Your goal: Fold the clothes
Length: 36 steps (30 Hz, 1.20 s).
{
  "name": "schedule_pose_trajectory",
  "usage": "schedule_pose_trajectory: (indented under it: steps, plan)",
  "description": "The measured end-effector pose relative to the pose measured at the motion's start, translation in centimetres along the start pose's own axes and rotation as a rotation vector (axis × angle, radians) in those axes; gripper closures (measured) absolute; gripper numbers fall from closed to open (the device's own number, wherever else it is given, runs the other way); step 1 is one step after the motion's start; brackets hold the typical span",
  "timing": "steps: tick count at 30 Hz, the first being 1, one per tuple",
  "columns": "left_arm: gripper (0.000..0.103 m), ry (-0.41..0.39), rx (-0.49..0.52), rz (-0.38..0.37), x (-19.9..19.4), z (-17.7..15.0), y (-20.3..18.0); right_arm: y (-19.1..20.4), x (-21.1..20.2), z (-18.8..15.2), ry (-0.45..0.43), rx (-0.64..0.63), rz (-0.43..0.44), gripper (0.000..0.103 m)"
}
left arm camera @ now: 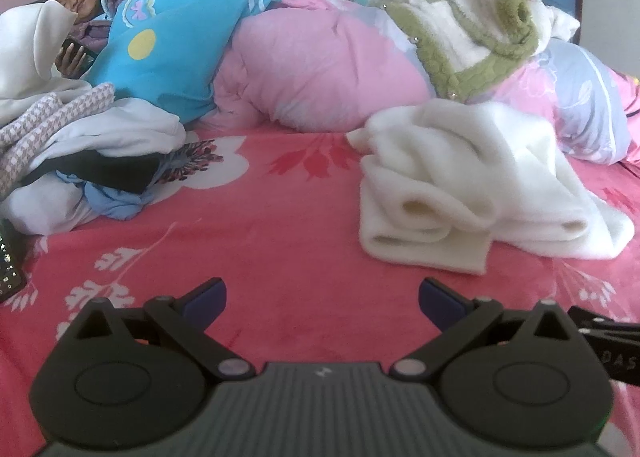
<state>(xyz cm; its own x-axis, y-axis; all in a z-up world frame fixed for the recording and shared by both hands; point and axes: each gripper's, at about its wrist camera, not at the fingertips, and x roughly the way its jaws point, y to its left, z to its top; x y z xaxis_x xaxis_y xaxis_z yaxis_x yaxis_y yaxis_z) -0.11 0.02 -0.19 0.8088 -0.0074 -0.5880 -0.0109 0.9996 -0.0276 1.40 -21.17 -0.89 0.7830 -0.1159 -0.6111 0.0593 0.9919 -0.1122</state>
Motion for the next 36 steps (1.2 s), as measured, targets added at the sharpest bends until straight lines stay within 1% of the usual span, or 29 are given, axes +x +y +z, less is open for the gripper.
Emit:
schedule_pose_trajectory:
  steps: [4, 5, 10, 13, 16, 25, 28, 30, 36]
  plan:
    - [0.0, 0.02, -0.003, -0.006, 0.7, 0.1, 0.0, 0.3, 0.1, -0.2, 0.004, 0.001, 0.003, 0.001]
    - [0.0, 0.011, -0.011, -0.016, 0.5, 0.0, 0.4, 0.4, 0.1, -0.3, 0.004, 0.0, 0.003, 0.001]
    - [0.001, -0.013, 0.0, -0.005, 0.6, -0.5, -0.4, -0.4, -0.6, 0.2, 0.017, 0.005, -0.005, 0.001]
    - [0.001, 0.009, 0.002, -0.022, 1.0, -0.8, -0.4, -0.3, -0.9, 0.0, 0.007, 0.01, -0.024, 0.001]
    - [0.001, 0.033, -0.006, -0.046, 1.4, -1.1, -0.3, -0.6, -1.1, 0.2, 0.007, 0.019, -0.024, 0.001]
    - [0.0, 0.078, -0.047, -0.031, 2.1, -1.1, 0.4, -0.7, -1.7, 0.3, 0.001, 0.022, -0.011, 0.001]
    - [0.0, 0.061, -0.03, 0.015, 1.7, -1.1, 0.2, -0.6, -1.8, 0.4, 0.001, 0.023, -0.006, 0.001]
    - [0.0, 0.051, -0.021, 0.029, 1.5, -1.0, 0.1, -0.5, -1.9, 0.4, 0.0, 0.023, -0.004, 0.001]
    - [0.0, 0.056, -0.024, 0.035, 1.5, -1.0, 0.2, -0.3, -2.3, 0.5, -0.004, 0.024, 0.004, 0.001]
